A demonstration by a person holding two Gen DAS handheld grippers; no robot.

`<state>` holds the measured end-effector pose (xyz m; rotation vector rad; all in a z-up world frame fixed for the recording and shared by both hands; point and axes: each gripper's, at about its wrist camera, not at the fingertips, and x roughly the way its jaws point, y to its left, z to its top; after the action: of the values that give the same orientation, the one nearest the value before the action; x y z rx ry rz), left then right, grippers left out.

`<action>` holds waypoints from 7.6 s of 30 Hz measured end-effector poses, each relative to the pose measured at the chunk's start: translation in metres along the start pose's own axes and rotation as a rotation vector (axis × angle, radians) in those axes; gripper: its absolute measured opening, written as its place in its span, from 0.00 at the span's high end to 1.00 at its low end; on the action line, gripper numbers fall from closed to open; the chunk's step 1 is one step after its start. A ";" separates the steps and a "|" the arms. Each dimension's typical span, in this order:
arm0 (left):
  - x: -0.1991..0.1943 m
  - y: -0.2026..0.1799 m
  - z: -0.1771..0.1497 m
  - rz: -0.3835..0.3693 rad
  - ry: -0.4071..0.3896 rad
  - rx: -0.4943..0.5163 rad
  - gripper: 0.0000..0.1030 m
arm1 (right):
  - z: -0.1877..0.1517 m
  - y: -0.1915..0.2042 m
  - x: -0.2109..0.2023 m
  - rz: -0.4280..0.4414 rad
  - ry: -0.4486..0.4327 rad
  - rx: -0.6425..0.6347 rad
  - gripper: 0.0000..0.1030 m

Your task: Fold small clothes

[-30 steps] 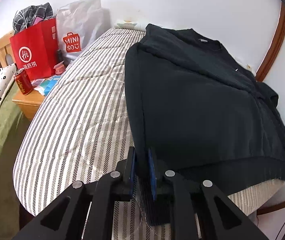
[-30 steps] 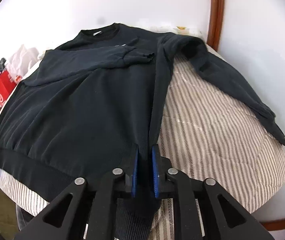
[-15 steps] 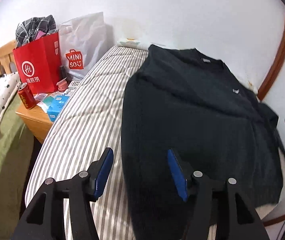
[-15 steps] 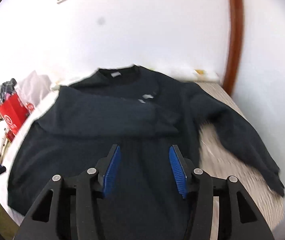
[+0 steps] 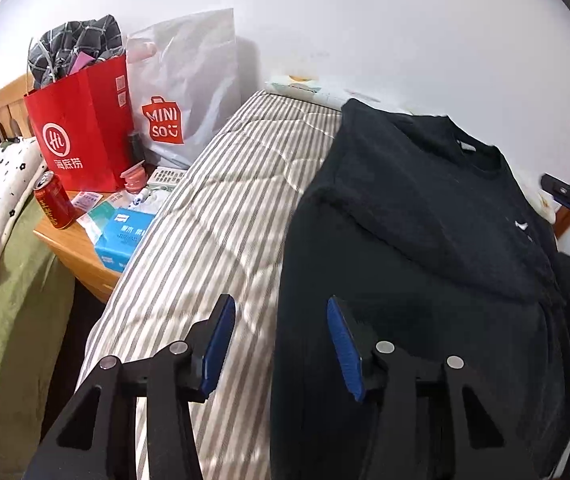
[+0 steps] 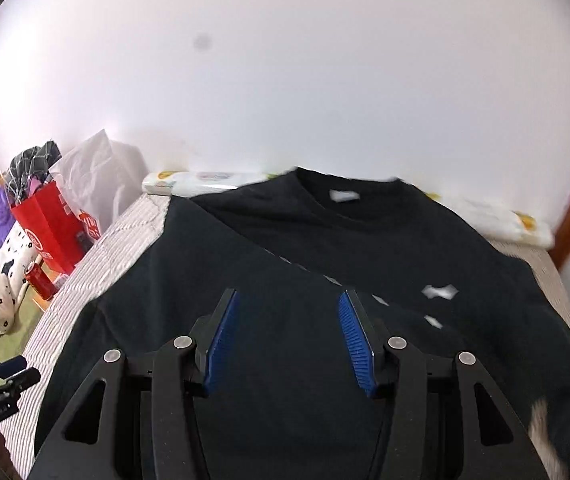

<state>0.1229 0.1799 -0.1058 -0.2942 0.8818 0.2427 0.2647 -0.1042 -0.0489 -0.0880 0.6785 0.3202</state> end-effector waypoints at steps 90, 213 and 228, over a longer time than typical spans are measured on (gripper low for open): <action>0.026 -0.035 -0.043 -0.013 0.048 0.178 0.41 | -0.098 -0.193 -0.031 -0.246 0.091 0.221 0.39; 0.071 -0.109 0.075 -0.146 -0.049 0.222 0.31 | -0.078 -0.126 0.010 -0.079 0.049 0.134 0.40; 0.118 -0.121 0.083 -0.200 0.000 0.153 0.94 | -0.085 -0.146 0.016 -0.059 0.009 0.198 0.40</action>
<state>0.2947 0.1066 -0.1307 -0.2383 0.8595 -0.0107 0.2717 -0.2544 -0.1286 0.0790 0.7116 0.1951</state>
